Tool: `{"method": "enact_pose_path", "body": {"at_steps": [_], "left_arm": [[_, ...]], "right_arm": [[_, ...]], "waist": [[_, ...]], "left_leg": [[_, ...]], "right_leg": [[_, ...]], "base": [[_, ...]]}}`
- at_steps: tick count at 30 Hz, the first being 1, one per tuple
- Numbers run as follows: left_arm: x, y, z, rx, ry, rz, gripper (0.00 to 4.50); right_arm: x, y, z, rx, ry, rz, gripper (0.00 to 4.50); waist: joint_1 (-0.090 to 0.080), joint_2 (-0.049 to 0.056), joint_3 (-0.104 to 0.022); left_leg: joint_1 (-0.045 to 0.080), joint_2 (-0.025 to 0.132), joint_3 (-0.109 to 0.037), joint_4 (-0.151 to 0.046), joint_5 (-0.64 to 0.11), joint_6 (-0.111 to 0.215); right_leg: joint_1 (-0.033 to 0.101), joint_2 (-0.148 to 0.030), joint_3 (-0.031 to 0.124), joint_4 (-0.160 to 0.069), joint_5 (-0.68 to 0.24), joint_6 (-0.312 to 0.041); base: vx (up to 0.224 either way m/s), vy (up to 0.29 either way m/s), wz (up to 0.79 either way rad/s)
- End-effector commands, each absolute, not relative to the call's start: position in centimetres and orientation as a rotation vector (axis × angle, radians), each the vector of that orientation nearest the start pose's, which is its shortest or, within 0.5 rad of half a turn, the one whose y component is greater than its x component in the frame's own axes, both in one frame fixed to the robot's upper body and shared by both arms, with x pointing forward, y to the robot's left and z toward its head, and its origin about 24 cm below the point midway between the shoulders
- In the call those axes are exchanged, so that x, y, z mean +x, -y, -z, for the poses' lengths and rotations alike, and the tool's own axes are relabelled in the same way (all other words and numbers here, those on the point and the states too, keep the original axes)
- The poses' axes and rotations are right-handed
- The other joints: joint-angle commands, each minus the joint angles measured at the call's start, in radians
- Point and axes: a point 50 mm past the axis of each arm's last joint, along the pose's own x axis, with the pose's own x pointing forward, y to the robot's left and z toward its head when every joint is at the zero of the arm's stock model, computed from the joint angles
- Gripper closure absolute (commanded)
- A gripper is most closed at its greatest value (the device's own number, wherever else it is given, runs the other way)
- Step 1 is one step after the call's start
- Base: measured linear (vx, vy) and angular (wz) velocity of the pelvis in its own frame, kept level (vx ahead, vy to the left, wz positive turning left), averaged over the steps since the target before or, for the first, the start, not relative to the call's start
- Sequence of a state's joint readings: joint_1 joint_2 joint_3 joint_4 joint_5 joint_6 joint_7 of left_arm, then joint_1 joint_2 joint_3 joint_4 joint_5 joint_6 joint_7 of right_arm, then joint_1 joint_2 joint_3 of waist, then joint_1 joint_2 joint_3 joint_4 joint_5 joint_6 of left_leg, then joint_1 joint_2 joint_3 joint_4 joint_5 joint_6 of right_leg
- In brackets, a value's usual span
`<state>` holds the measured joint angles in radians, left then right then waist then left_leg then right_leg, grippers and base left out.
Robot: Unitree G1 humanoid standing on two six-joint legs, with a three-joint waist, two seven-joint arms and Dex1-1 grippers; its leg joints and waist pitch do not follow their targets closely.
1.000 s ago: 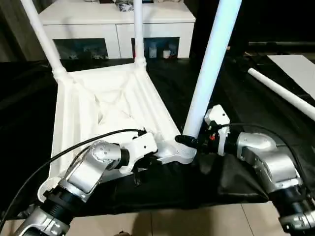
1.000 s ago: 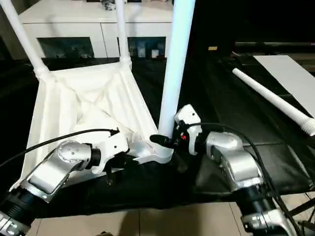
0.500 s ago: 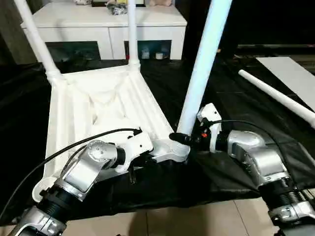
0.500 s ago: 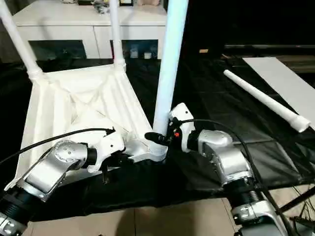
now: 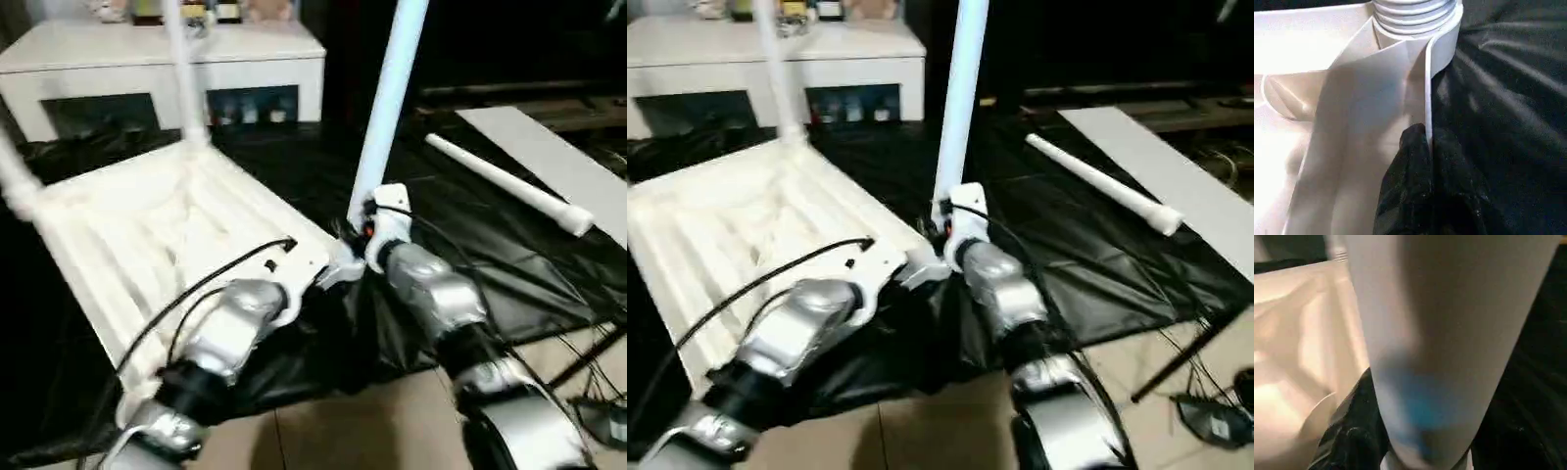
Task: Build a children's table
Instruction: Rotate leg to tighten
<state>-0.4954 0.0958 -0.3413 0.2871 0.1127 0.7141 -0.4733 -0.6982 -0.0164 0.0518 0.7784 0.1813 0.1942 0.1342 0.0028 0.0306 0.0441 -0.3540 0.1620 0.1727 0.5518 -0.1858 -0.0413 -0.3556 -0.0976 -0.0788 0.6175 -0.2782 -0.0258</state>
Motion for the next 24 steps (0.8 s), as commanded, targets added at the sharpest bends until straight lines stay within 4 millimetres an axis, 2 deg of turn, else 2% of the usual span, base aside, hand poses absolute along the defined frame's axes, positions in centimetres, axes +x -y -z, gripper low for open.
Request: {"method": "enact_pose_path", "body": {"at_steps": [1, 2, 3, 4, 5, 6, 7, 8, 9, 10, 11, 12, 13, 14, 15, 17, 18, 19, 22, 23, 24], "left_arm": [[30.4, -3.2, -6.1, 0.303, -0.489, 0.818, 4.5], [30.5, -3.0, -6.2, 0.302, -0.484, 0.812, 4.5], [30.5, -3.0, -6.2, 0.302, -0.484, 0.812, 4.5], [30.6, -3.1, -6.1, 0.306, -0.488, 0.804, 4.5], [30.8, -3.3, -6.0, 0.304, -0.492, 0.794, 4.5], [31.0, -3.6, -5.9, 0.301, -0.498, 0.781, 4.5], [31.1, -3.8, -5.9, 0.302, -0.502, 0.771, 4.5], [31.2, -4.0, -5.9, 0.307, -0.501, 0.766, 4.5], [31.3, -4.3, -5.9, 0.316, -0.498, 0.76, 4.5], [31.3, -4.5, -5.9, 0.313, -0.501, 0.755, 4.5], [31.3, -4.7, -5.8, 0.31, -0.504, 0.752, 4.5], [31.4, -4.8, -5.8, 0.307, -0.507, 0.747, 4.5], [31.4, -4.8, -5.8, 0.307, -0.506, 0.747, 4.5], [31.5, -5.1, -5.9, 0.313, -0.505, 0.741, 4.5], [31.5, -5.3, -5.9, 0.316, -0.505, 0.738, 4.5], [31.6, -5.4, -5.8, 0.318, -0.505, 0.738, 4.5], [31.6, -5.5, -5.9, 0.318, -0.503, 0.743, 4.5], [31.6, -5.5, -5.9, 0.318, -0.503, 0.743, 4.5], [31.6, -5.5, -5.9, 0.314, -0.494, 0.767, 4.5], [31.6, -5.6, -5.9, 0.312, -0.492, 0.77, 4.5], [31.5, -5.7, -5.8, 0.314, -0.49, 0.778, 4.5]], "right_arm": [[34.2, 11.5, 0.7, 0.07, -0.584, -0.098, 2.64], [34.3, 11.3, 0.6, 0.085, -0.583, -0.084, 2.64], [34.3, 11.3, 0.6, 0.085, -0.583, -0.084, 2.64], [34.4, 11.1, 0.5, 0.083, -0.576, -0.075, 2.64], [34.5, 10.9, 0.4, 0.081, -0.572, -0.082, 2.64], [34.6, 10.7, 0.3, 0.081, -0.568, -0.086, 2.64], [34.7, 10.6, 0.1, 0.082, -0.562, -0.089, 2.64], [34.9, 10.5, 0.0, 0.074, -0.552, -0.1, 2.64], [35.0, 10.4, -0.2, 0.056, -0.539, -0.108, 2.64], [35.1, 10.3, -0.3, 0.044, -0.529, -0.122, 2.64], [35.2, 10.2, -0.4, 0.038, -0.522, -0.13, 2.64], [35.3, 10.1, -0.5, 0.035, -0.516, -0.133, 2.64], [35.3, 10.1, -0.5, 0.034, -0.515, -0.134, 2.64], [35.5, 10.0, -0.8, 0.013, -0.502, -0.142, 2.64], [35.6, 10.0, -0.9, 0.009, -0.499, -0.144, 2.64], [35.7, 9.9, -1.0, 0.005, -0.498, -0.147, 2.64], [35.8, 10.0, -1.0, 0.0, -0.498, -0.151, 2.64], [35.8, 10.0, -1.0, 0.0, -0.498, -0.151, 2.64], [35.9, 9.8, -1.2, -0.005, -0.488, -0.19, 2.64], [36.0, 9.6, -1.4, 0.011, -0.481, -0.215, 2.08], [36.0, 9.5, -1.5, 0.002, -0.472, -0.229, 1.94]], "waist": [[0.045, 0.03, -0.023], [0.043, -0.037, -0.031], [0.043, -0.042, -0.031], [0.061, -0.027, -0.037], [0.066, -0.005, -0.042], [0.058, -0.001, -0.042], [0.053, 0.003, -0.033], [0.042, 0.008, -0.034], [0.039, 0.011, -0.029], [0.036, 0.015, -0.03], [0.036, 0.014, -0.032], [0.034, 0.015, -0.036], [0.031, 0.012, -0.041], [0.031, 0.012, -0.043], [0.029, 0.011, -0.044], [0.029, 0.011, -0.04], [0.028, 0.008, -0.039], [0.026, 0.008, -0.04], [0.028, 0.006, -0.043], [0.029, 0.007, -0.045], [0.03, 0.006, -0.047]], "left_leg": [[-0.051, 0.086, 0.001, -0.23, -0.948, -0.095], [0.059, 0.038, 0.007, -0.083, -0.695, -0.084], [-0.011, 0.02, -0.06, 0.068, -0.174, 0.024], [-0.052, 0.034, -0.065, 0.015, -0.084, 0.009], [-0.033, 0.052, -0.06, -0.048, -0.114, -0.027], [-0.019, 0.057, -0.054, -0.053, -0.217, -0.041], [-0.012, 0.056, -0.05, -0.058, -0.344, -0.053], [0.02, 0.044, -0.05, -0.045, -0.578, -0.089], [0.016, 0.045, -0.059, -0.051, -0.608, -0.094], [0.007, 0.046, -0.066, -0.062, -0.629, -0.096], [0.006, 0.048, -0.068, -0.066, -0.636, -0.097], [0.005, 0.05, -0.07, -0.072, -0.626, -0.096], [0.003, 0.053, -0.066, -0.078, -0.596, -0.092], [-0.001, 0.054, -0.065, -0.08, -0.567, -0.089], [-0.01, 0.055, -0.054, -0.081, -0.482, -0.072], [-0.009, 0.054, -0.048, -0.08, -0.486, -0.067], [-0.006, 0.055, -0.046, -0.078, -0.502, -0.068], [-0.01, 0.054, -0.047, -0.078, -0.504, -0.071], [-0.013, 0.055, -0.044, -0.077, -0.47, -0.066], [-0.014, 0.055, -0.042, -0.076, -0.456, -0.064], [-0.016, 0.056, -0.04, -0.075, -0.425, -0.057]], "right_leg": [[0.068, 0.007, 0.017, 0.068, -0.166, -0.036], [-0.066, -0.058, 0.08, -0.103, -0.601, -0.003], [-0.006, -0.169, 0.123, -0.171, -0.846, -0.029], [0.038, -0.144, 0.092, -0.139, -0.712, -0.041], [0.01, -0.063, 0.049, -0.109, -0.432, -0.061], [-0.003, -0.045, 0.042, -0.099, -0.369, -0.072], [-0.014, -0.043, 0.044, -0.103, -0.39, -0.079], [-0.04, -0.048, 0.049, -0.128, -0.557, -0.054], [-0.04, -0.049, 0.045, -0.126, -0.575, -0.042], [-0.028, -0.047, 0.039, -0.129, -0.566, -0.022], [-0.025, -0.047, 0.038, -0.131, -0.545, -0.021], [-0.019, -0.046, 0.038, -0.129, -0.475, -0.032], [-0.013, -0.044, 0.041, -0.126, -0.385, -0.056], [-0.01, -0.044, 0.043, -0.121, -0.336, -0.071], [-0.005, -0.044, 0.047, -0.117, -0.251, -0.104], [-0.011, -0.045, 0.048, -0.12, -0.286, -0.108], [-0.014, -0.048, 0.048, -0.123, -0.338, -0.1], [-0.012, -0.05, 0.049, -0.125, -0.359, -0.092], [-0.012, -0.05, 0.052, -0.123, -0.323, -0.091], [-0.01, -0.05, 0.053, -0.121, -0.304, -0.096], [-0.008, -0.05, 0.053, -0.116, -0.262, -0.108]], "base": [[-0.051, -0.09, 0.13], [0.074, -0.105, -0.11], [0.074, -0.105, -0.11], [0.131, -0.027, -0.44], [0.055, -0.002, -0.24], [0.055, -0.002, -0.24], [0.0, 0.0, 0.0], [0.0, 0.0, 0.0], [0.0, 0.0, 0.0], [0.0, 0.0, 0.0], [0.0, 0.0, 0.0], [0.0, 0.0, 0.0], [0.0, 0.0, 0.0], [0.0, 0.0, 0.0], [0.0, 0.0, 0.0], [0.0, 0.0, 0.0], [0.0, 0.0, 0.0], [0.0, 0.0, 0.0], [0.0, 0.0, 0.0], [0.0, 0.0, 0.0], [0.0, 0.0, 0.0]]}}
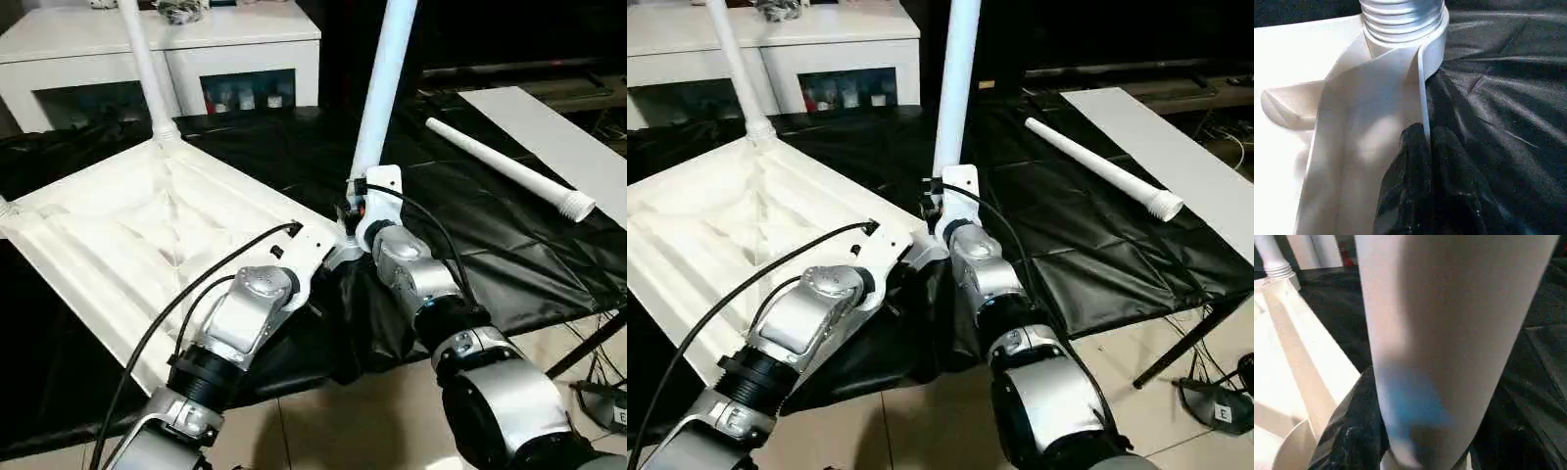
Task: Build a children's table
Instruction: Rotate leg to tighten
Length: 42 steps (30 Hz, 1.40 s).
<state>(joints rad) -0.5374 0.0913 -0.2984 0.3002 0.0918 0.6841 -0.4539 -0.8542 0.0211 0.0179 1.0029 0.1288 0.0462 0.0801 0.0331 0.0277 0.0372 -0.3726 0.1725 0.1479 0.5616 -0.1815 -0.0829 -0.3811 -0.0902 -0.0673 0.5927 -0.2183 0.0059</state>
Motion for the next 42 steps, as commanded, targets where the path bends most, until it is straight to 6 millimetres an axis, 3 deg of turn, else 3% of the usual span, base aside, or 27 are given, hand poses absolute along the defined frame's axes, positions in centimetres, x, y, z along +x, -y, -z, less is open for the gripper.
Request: {"method": "enact_pose_path", "body": {"at_steps": [1, 3, 4, 6, 8, 9, 11, 12, 15, 16, 18, 20, 21, 22, 24, 29, 36, 42], "left_arm": [[31.5, -5.7, -5.8, 0.316, -0.485, 0.787, 4.5], [31.5, -6.1, -5.7, 0.328, -0.477, 0.801, 4.5], [31.5, -6.2, -5.7, 0.332, -0.476, 0.804, 4.5], [31.5, -6.6, -5.7, 0.334, -0.475, 0.799, 4.5], [31.6, -7.0, -5.6, 0.338, -0.474, 0.798, 4.5], [31.6, -7.3, -5.7, 0.343, -0.466, 0.804, 4.5], [31.6, -7.5, -5.8, 0.343, -0.466, 0.807, 4.5], [31.6, -7.6, -5.8, 0.343, -0.467, 0.808, 4.5], [31.4, -8.4, -5.7, 0.36, -0.473, 0.871, 4.5], [31.4, -8.4, -5.7, 0.36, -0.473, 0.871, 4.5], [31.2, -8.7, -5.6, 0.377, -0.475, 0.913, 4.5], [31.0, -9.0, -5.6, 0.386, -0.477, 0.943, 4.5], [30.6, -9.6, -5.5, 0.395, -0.491, 0.994, 4.5], [30.6, -9.6, -5.5, 0.396, -0.494, 1.001, 4.5], [30.0, -10.2, -5.6, 0.406, -0.502, 1.075, 4.5], [28.9, -11.2, -5.8, 0.446, -0.509, 1.222, 4.5], [27.7, -12.0, -6.3, 0.457, -0.544, 1.367, 4.5], [27.6, -12.1, -6.2, 0.468, -0.55, 1.392, 4.5]], "right_arm": [[36.1, 9.5, -1.7, -0.01, -0.464, -0.239, 1.94], [36.4, 9.3, -2.3, -0.041, -0.427, -0.294, 1.86], [36.4, 9.3, -2.5, -0.045, -0.42, -0.303, 1.86], [36.6, 9.2, -3.1, -0.064, -0.379, -0.348, 1.47], [36.9, 9.3, -3.9, -0.077, -0.337, -0.377, 1.36], [37.0, 9.3, -4.8, -0.078, -0.278, -0.425, 1.22], [37.0, 9.4, -5.3, -0.08, -0.244, -0.451, 1.04], [37.0, 9.5, -5.4, -0.081, -0.237, -0.455, 0.99], [35.9, 10.2, -7.3, -0.072, -0.138, -0.619, 0.67], [35.9, 10.2, -7.3, -0.072, -0.137, -0.62, 0.6], [35.2, 10.7, -7.9, -0.071, -0.112, -0.679, 0.46], [34.8, 11.2, -8.2, -0.074, -0.105, -0.713, 0.27], [34.0, 12.1, -8.4, -0.108, -0.101, -0.762, 0.22], [33.8, 12.2, -8.4, -0.113, -0.101, -0.767, 0.18], [32.8, 13.1, -8.5, -0.139, -0.106, -0.838, 0.18], [31.0, 14.4, -8.5, -0.178, -0.149, -0.945, 0.18], [28.2, 16.1, -7.4, -0.272, -0.324, -1.166, 0.18], [27.8, 16.6, -6.9, -0.31, -0.372, -1.197, 0.18]], "waist": [[-0.001, 0.01, -0.039], [0.012, 0.01, -0.044], [0.013, 0.005, -0.047], [0.014, 0.008, -0.049], [0.015, 0.011, -0.054], [0.015, 0.009, -0.059], [0.02, 0.01, -0.069], [0.024, 0.008, -0.074], [0.031, 0.007, -0.075], [0.038, 0.004, -0.074], [0.037, 0.005, -0.068], [0.032, 0.006, -0.065], [0.031, 0.012, -0.059], [0.033, 0.01, -0.058], [0.035, 0.011, -0.057], [0.04, 0.012, -0.059], [0.055, 0.008, -0.055], [0.051, 0.004, -0.055]], "left_leg": [[0.003, 0.047, -0.012, -0.084, -0.419, -0.01], [0.017, 0.048, -0.001, -0.075, -0.395, -0.004], [0.013, 0.048, 0.003, -0.073, -0.346, 0.011], [0.0, 0.049, 0.005, -0.071, -0.261, 0.031], [0.001, 0.052, 0.007, -0.067, -0.205, 0.039], [0.001, 0.052, 0.01, -0.061, -0.159, 0.049], [0.0, 0.05, 0.014, -0.045, -0.049, 0.079], [-0.002, 0.045, 0.017, -0.033, 0.042, 0.117], [-0.005, 0.045, 0.019, -0.025, 0.071, 0.168], [-0.002, 0.048, 0.019, -0.023, 0.068, 0.184], [-0.003, 0.051, 0.019, -0.028, 0.023, 0.181], [-0.002, 0.054, 0.019, -0.034, -0.04, 0.155], [0.0, 0.056, 0.019, -0.039, -0.089, 0.131], [0.006, 0.059, 0.02, -0.042, -0.129, 0.109], [0.008, 0.06, 0.021, -0.044, -0.156, 0.087], [0.006, 0.057, 0.02, -0.043, -0.145, 0.073], [0.007, 0.058, 0.023, -0.041, -0.174, 0.073], [0.003, 0.056, 0.021, -0.04, -0.192, 0.065]], "right_leg": [[0.015, -0.054, 0.041, -0.09, -0.303, -0.153], [0.007, -0.055, 0.046, -0.094, -0.264, -0.177], [0.015, -0.052, 0.047, -0.083, -0.208, -0.195], [0.028, -0.053, 0.044, -0.072, -0.14, -0.209], [0.033, -0.052, 0.042, -0.062, -0.061, -0.225], [0.036, -0.048, 0.041, -0.054, 0.025, -0.241], [0.04, -0.045, 0.038, -0.036, 0.19, -0.264], [0.041, -0.041, 0.036, -0.023, 0.311, -0.283], [0.041, -0.043, 0.035, -0.019, 0.357, -0.288], [0.041, -0.042, 0.035, -0.021, 0.349, -0.277], [0.04, -0.043, 0.035, -0.027, 0.276, -0.269], [0.038, -0.045, 0.036, -0.033, 0.176, -0.273], [0.036, -0.044, 0.037, -0.038, 0.111, -0.269], [0.033, -0.045, 0.04, -0.043, 0.064, -0.259], [0.032, -0.045, 0.042, -0.046, 0.031, -0.253], [0.032, -0.042, 0.042, -0.039, 0.053, -0.246], [0.028, -0.046, 0.045, -0.04, -0.001, -0.249], [0.029, -0.049, 0.045, -0.043, -0.053, -0.243]], "base": [[0.0, 0.0, 0.0], [0.0, 0.0, 0.0], [0.0, 0.0, 0.0], [0.052, -0.018, 0.02], [0.055, -0.005, -0.02], [0.056, -0.001, -0.01], [0.026, 0.006, 0.0], [0.0, 0.0, 0.0], [0.0, 0.0, 0.0], [0.0, 0.0, 0.0], [0.0, 0.0, 0.0], [0.0, 0.0, 0.0], [0.0, 0.0, 0.0], [0.0, 0.0, 0.0], [0.0, 0.0, 0.0], [0.0, 0.0, 0.0], [0.0, 0.0, 0.0], [0.0, 0.0, 0.0]]}}
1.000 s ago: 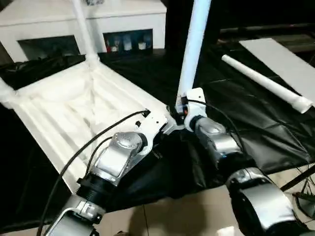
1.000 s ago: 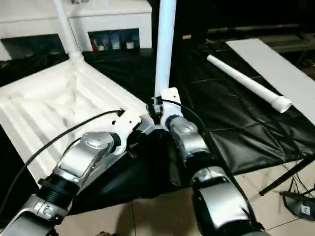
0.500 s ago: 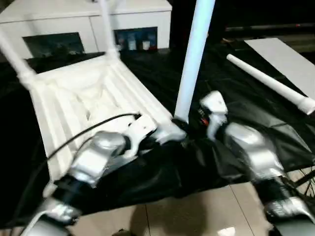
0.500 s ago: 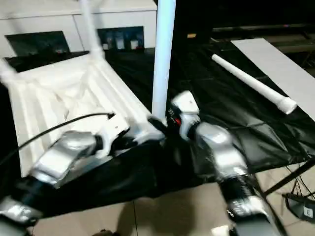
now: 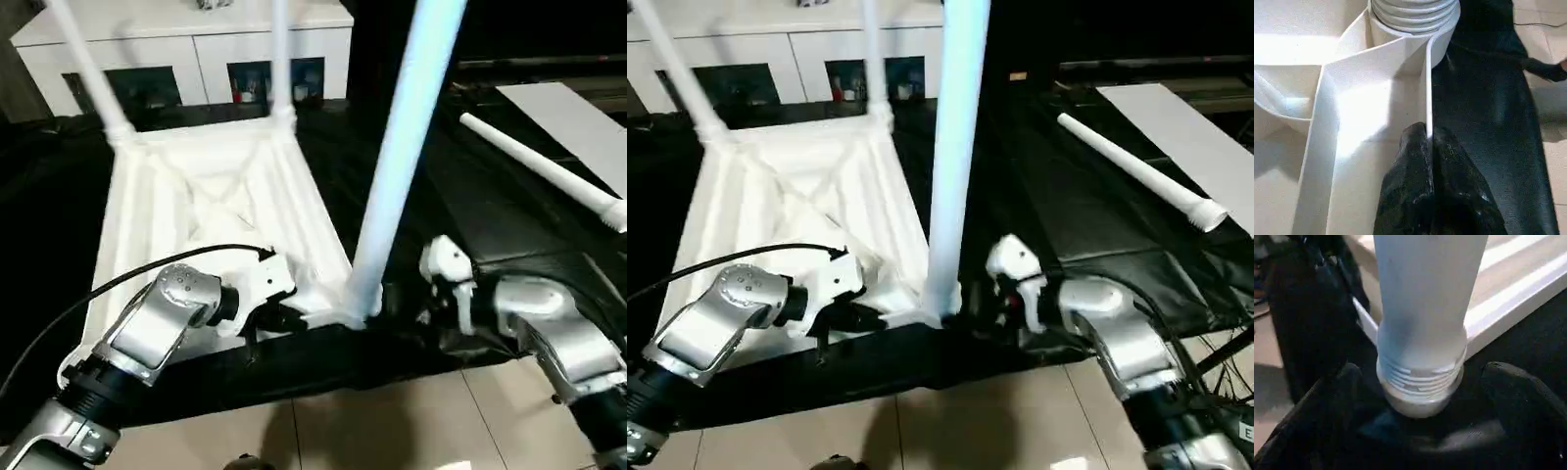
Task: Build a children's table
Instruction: Rotate leg to tighten
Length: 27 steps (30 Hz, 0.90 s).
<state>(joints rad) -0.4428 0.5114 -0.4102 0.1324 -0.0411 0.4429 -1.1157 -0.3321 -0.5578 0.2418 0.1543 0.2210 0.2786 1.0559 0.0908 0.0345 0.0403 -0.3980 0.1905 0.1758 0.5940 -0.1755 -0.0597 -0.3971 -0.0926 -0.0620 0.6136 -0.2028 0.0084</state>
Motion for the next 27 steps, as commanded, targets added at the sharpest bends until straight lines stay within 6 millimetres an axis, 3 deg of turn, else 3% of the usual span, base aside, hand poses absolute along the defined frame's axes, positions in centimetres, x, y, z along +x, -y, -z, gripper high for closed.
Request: {"method": "enact_pose_path", "body": {"at_steps": [1, 11, 12, 27], "left_arm": [[27.6, -12.1, -6.2, 0.469, -0.549, 1.393, 4.5], [27.5, -11.9, -6.2, 0.475, -0.546, 1.405, 4.5], [27.5, -11.9, -6.2, 0.476, -0.547, 1.403, 4.5], [27.5, -12.1, -6.1, 0.476, -0.558, 1.398, 4.5]], "right_arm": [[28.0, 16.6, -7.0, -0.316, -0.366, -1.188, 0.18], [28.5, 15.6, -7.0, -0.262, -0.331, -1.206, 0.18], [28.5, 15.4, -6.9, -0.248, -0.332, -1.214, 0.53], [28.8, 15.4, -6.4, -0.209, -0.331, -1.204, 1.69]], "waist": [[-0.006, -0.003, -0.059], [-0.003, -0.002, -0.066], [-0.004, -0.002, -0.065], [-0.003, -0.002, -0.066]], "left_leg": [[0.027, 0.038, -0.007, -0.072, -0.194, 0.042], [0.027, 0.036, -0.007, -0.063, -0.132, 0.067], [0.027, 0.036, -0.007, -0.063, -0.139, 0.067], [0.026, 0.035, -0.008, -0.06, -0.141, 0.062]], "right_leg": [[0.045, -0.047, 0.04, -0.064, -0.071, -0.245], [0.046, -0.043, 0.037, -0.051, 0.023, -0.268], [0.047, -0.043, 0.037, -0.052, 0.012, -0.268], [0.048, -0.043, 0.036, -0.049, 0.002, -0.27]], "base": [[0.0, 0.0, 0.0], [0.0, 0.0, 0.0], [0.0, 0.0, 0.0], [0.0, 0.0, 0.0]]}}
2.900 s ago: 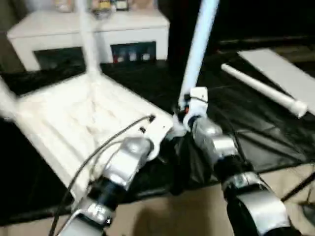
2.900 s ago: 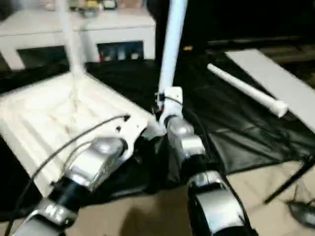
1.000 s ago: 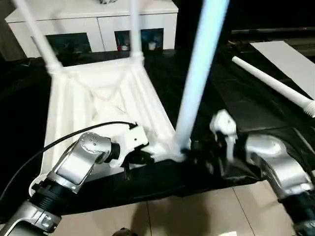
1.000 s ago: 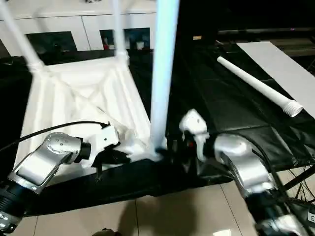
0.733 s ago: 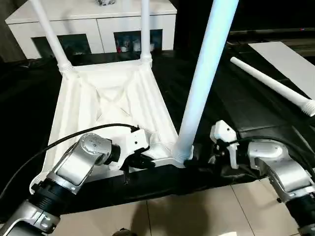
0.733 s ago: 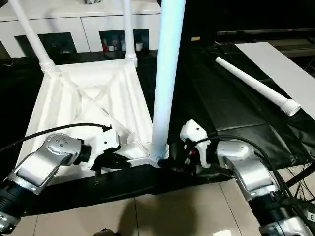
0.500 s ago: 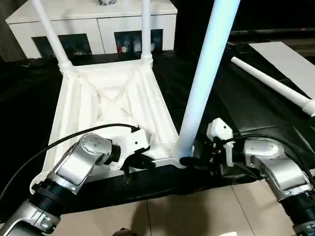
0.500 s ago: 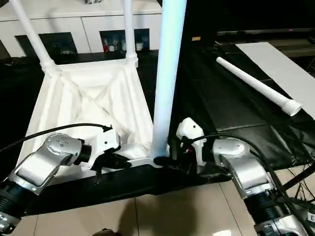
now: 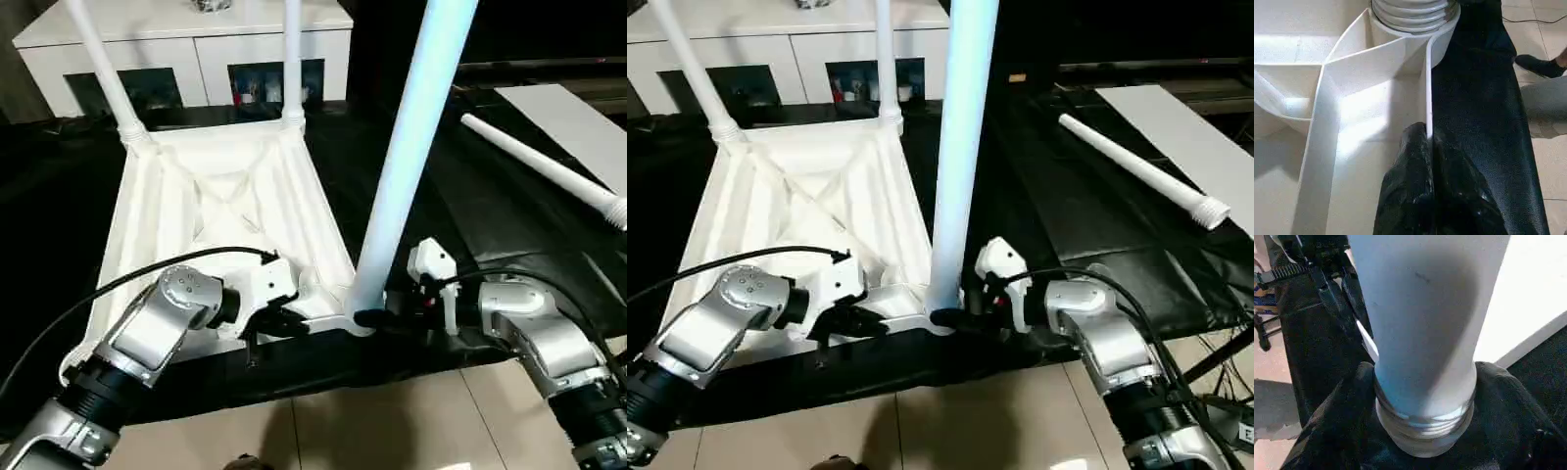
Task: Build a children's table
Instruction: Rotate leg to tighten
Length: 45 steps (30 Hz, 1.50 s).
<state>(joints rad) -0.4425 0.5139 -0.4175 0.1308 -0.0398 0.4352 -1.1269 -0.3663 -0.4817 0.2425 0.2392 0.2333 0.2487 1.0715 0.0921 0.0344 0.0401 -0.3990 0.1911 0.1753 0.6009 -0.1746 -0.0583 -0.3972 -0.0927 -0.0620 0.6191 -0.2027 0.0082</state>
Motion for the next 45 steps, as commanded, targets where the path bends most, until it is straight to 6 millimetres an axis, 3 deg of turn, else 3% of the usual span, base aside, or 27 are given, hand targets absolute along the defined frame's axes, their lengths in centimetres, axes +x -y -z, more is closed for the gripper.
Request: {"method": "enact_pose_path", "body": {"at_steps": [1, 7, 11, 14, 16, 17, 18, 19, 20, 21, 22, 23, 24, 25, 26, 29, 30, 33, 37, 41, 43, 44, 45], "left_arm": [[27.5, -12.1, -6.1, 0.476, -0.558, 1.398, 4.5], [27.3, -12.4, -5.9, 0.473, -0.572, 1.4, 4.5], [27.2, -12.2, -5.6, 0.45, -0.572, 1.379, 4.5], [28.1, -11.3, -5.3, 0.412, -0.537, 1.262, 4.5], [28.5, -10.9, -5.2, 0.393, -0.524, 1.205, 4.5], [29.1, -10.2, -5.2, 0.348, -0.509, 1.126, 4.5], [30.1, -8.5, -5.0, 0.285, -0.501, 0.992, 4.5], [30.2, -8.3, -4.9, 0.281, -0.503, 0.977, 4.5], [30.4, -7.7, -4.8, 0.271, -0.509, 0.94, 4.5], [30.6, -7.3, -4.6, 0.269, -0.515, 0.915, 4.5], [31.3, -6.3, -4.4, 0.236, -0.52, 0.819, 4.5], [31.3, -6.3, -4.4, 0.236, -0.52, 0.819, 4.5], [31.6, -6.0, -4.3, 0.229, -0.511, 0.774, 4.5], [31.6, -6.0, -4.3, 0.229, -0.511, 0.774, 4.5], [31.9, -5.7, -4.3, 0.229, -0.502, 0.738, 4.5], [32.2, -5.4, -4.1, 0.259, -0.487, 0.703, 4.5], [32.4, -5.8, -4.1, 0.273, -0.485, 0.692, 4.5], [32.5, -6.3, -4.1, 0.305, -0.478, 0.693, 4.5], [32.4, -7.1, -4.4, 0.331, -0.456, 0.749, 4.5], [31.8, -8.0, -4.4, 0.365, -0.456, 0.829, 4.5], [31.4, -8.4, -4.3, 0.372, -0.478, 0.869, 4.5], [30.7, -8.9, -4.3, 0.383, -0.483, 0.956, 4.5], [30.1, -9.4, -4.2, 0.391, -0.506, 1.016, 4.5]], "right_arm": [[28.8, 15.4, -6.4, -0.209, -0.331, -1.204, 1.73], [28.6, 15.3, -5.8, -0.192, -0.339, -1.203, 1.79], [29.0, 15.4, -4.9, -0.167, -0.34, -1.1, 1.79], [30.1, 15.3, -3.9, -0.175, -0.35, -0.917, 1.8], [30.4, 15.2, -3.6, -0.176, -0.356, -0.864, 1.8], [30.7, 14.8, -3.2, -0.129, -0.363, -0.79, 1.8], [31.8, 13.9, -2.5, -0.034, -0.384, -0.589, 1.8], [32.0, 13.7, -2.4, -0.025, -0.387, -0.559, 1.81], [32.4, 13.4, -2.2, -0.005, -0.396, -0.489, 1.81], [32.7, 13.2, -2.0, 0.005, -0.403, -0.433, 1.81], [33.4, 12.1, -1.7, 0.038, -0.422, -0.332, 1.81], [33.4, 12.1, -1.7, 0.038, -0.422, -0.332, 1.81], [33.8, 11.5, -1.7, 0.041, -0.419, -0.284, 1.81], [33.8, 11.5, -1.7, 0.041, -0.419, -0.284, 1.81], [34.1, 10.9, -1.7, 0.04, -0.417, -0.253, 1.81], [34.8, 9.5, -2.2, 0.049, -0.392, -0.235, 1.81], [35.1, 8.5, -3.1, 0.079, -0.326, -0.291, 1.25], [35.2, 8.6, -3.7, 0.076, -0.281, -0.3, 1.05], [35.1, 10.2, -4.8, 0.094, -0.214, -0.295, 0.73], [34.8, 11.8, -5.6, 0.064, -0.202, -0.332, 0.5], [34.4, 12.2, -5.9, 0.036, -0.196, -0.398, 0.5], [33.6, 12.8, -6.0, 0.036, -0.217, -0.507, 0.5], [32.5, 13.1, -5.9, 0.001, -0.23, -0.644, 0.5]], "waist": [[-0.004, -0.002, -0.066], [-0.006, -0.002, -0.065], [-0.009, -0.003, -0.062], [-0.016, -0.003, -0.052], [-0.027, -0.004, -0.046], [-0.03, -0.005, -0.046], [-0.041, -0.001, -0.045], [-0.048, -0.006, -0.045], [-0.052, -0.001, -0.048], [-0.064, -0.004, -0.05], [-0.066, 0.003, -0.048], [-0.071, 0.002, -0.048], [-0.069, 0.007, -0.05], [-0.073, 0.0, -0.049], [-0.071, 0.0, -0.051], [-0.074, 0.008, -0.053], [-0.077, 0.001, -0.054], [-0.071, 0.002, -0.057], [-0.065, -0.002, -0.058], [-0.049, 0.005, -0.062], [-0.048, 0.007, -0.066], [-0.047, 0.009, -0.067], [-0.041, 0.012, -0.07]], "left_leg": [[0.028, 0.034, -0.007, -0.067, -0.146, 0.06], [0.027, 0.034, -0.007, -0.066, -0.156, 0.057], [0.026, 0.033, -0.007, -0.07, -0.184, 0.045], [0.029, 0.032, -0.009, -0.079, -0.265, 0.011], [0.039, 0.031, -0.011, -0.084, -0.354, -0.025], [0.039, 0.031, -0.014, -0.085, -0.365, -0.03], [0.039, 0.03, -0.014, -0.086, -0.376, -0.039], [0.037, 0.027, -0.018, -0.086, -0.388, -0.05], [0.036, 0.026, -0.021, -0.087, -0.384, -0.055], [0.022, 0.024, -0.027, -0.091, -0.368, -0.05], [0.023, 0.023, -0.026, -0.092, -0.379, -0.049], [0.027, 0.022, -0.023, -0.089, -0.391, -0.049], [0.039, 0.019, -0.025, -0.085, -0.411, -0.051], [0.037, 0.018, -0.024, -0.085, -0.414, -0.044], [0.037, 0.018, -0.023, -0.086, -0.409, -0.037], [0.035, 0.02, -0.022, -0.088, -0.398, -0.027], [0.034, 0.021, -0.022, -0.088, -0.398, -0.023], [0.031, 0.024, -0.018, -0.088, -0.338, 0.001], [0.03, 0.023, -0.014, -0.087, -0.298, 0.016], [0.032, 0.027, -0.011, -0.084, -0.235, 0.03], [0.027, 0.028, -0.012, -0.082, -0.196, 0.035], [0.029, 0.028, -0.011, -0.08, -0.183, 0.038], [0.027, 0.028, -0.013, -0.075, -0.155, 0.055]], "right_leg": [[0.048, -0.044, 0.036, -0.055, -0.003, -0.269], [0.047, -0.044, 0.037, -0.056, -0.021, -0.267], [0.047, -0.045, 0.037, -0.06, -0.065, -0.26], [0.044, -0.045, 0.038, -0.072, -0.186, -0.238], [0.038, -0.047, 0.039, -0.086, -0.321, -0.207], [0.039, -0.049, 0.038, -0.089, -0.345, -0.2], [0.035, -0.048, 0.04, -0.088, -0.36, -0.198], [0.038, -0.048, 0.036, -0.093, -0.386, -0.187], [0.04, -0.05, 0.035, -0.092, -0.389, -0.182], [0.049, -0.047, 0.03, -0.092, -0.366, -0.164], [0.046, -0.046, 0.029, -0.094, -0.37, -0.16], [0.039, -0.045, 0.029, -0.097, -0.375, -0.162], [0.037, -0.048, 0.029, -0.105, -0.391, -0.161], [0.036, -0.047, 0.029, -0.106, -0.382, -0.165], [0.039, -0.046, 0.028, -0.108, -0.378, -0.161], [0.036, -0.044, 0.029, -0.104, -0.336, -0.171], [0.039, -0.043, 0.028, -0.103, -0.314, -0.177], [0.044, -0.044, 0.031, -0.095, -0.228, -0.196], [0.048, -0.044, 0.032, -0.093, -0.197, -0.204], [0.049, -0.043, 0.035, -0.085, -0.128, -0.211], [0.056, -0.042, 0.033, -0.076, -0.066, -0.222], [0.052, -0.04, 0.033, -0.075, -0.043, -0.229], [0.058, -0.039, 0.032, -0.069, 0.013, -0.235]], "base": [[0.0, 0.0, 0.0], [0.0, 0.0, 0.0], [0.0, 0.0, 0.0], [0.0, 0.0, 0.0], [0.0, 0.0, 0.0], [0.0, 0.0, 0.0], [0.0, 0.0, 0.0], [0.0, 0.0, 0.0], [0.0, 0.0, 0.0], [0.0, 0.0, 0.0], [0.0, 0.0, 0.0], [0.0, 0.0, 0.0], [0.0, 0.0, 0.0], [0.0, 0.0, 0.0], [0.0, 0.0, 0.0], [0.0, 0.0, 0.0], [0.0, 0.0, 0.0], [0.0, 0.0, 0.0], [0.0, 0.0, 0.0], [0.0, 0.0, 0.0], [0.0, 0.0, 0.0], [0.0, 0.0, 0.0], [0.0, 0.0, 0.0]]}}
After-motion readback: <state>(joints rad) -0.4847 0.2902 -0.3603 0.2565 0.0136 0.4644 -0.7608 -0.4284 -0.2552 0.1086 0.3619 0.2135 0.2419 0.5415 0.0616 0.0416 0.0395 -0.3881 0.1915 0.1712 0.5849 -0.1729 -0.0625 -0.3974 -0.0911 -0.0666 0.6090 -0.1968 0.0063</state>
